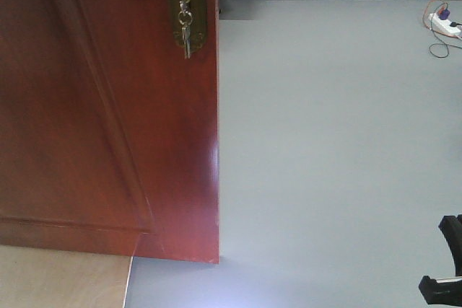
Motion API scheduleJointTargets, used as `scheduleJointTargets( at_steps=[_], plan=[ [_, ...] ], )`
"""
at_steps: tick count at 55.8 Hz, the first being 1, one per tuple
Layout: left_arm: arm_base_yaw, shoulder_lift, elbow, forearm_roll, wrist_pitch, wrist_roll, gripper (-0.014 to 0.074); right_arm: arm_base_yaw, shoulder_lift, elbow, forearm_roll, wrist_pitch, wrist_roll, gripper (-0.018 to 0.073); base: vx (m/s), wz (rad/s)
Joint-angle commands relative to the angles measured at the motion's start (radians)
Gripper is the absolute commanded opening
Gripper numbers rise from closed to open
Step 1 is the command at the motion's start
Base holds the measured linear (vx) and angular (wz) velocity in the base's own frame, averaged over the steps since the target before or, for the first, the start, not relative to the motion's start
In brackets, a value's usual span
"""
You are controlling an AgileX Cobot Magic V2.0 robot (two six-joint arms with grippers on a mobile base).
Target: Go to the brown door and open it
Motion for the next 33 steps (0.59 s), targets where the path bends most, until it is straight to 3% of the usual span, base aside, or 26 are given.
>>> scheduleJointTargets(
  at_steps=[1,33],
  plan=[
    [-0.004,-0.025,-0.025,-0.067,0.005,-0.003,0.0067,0.002,-0.006,0.004,-0.003,-0.078,-0.006,0.0,0.05,0.07],
    [-0.004,-0.025,-0.025,-0.067,0.005,-0.002,0.0067,0.002,-0.006,0.004,-0.003,-0.078,-0.006,0.0,0.01,0.01]
  ],
)
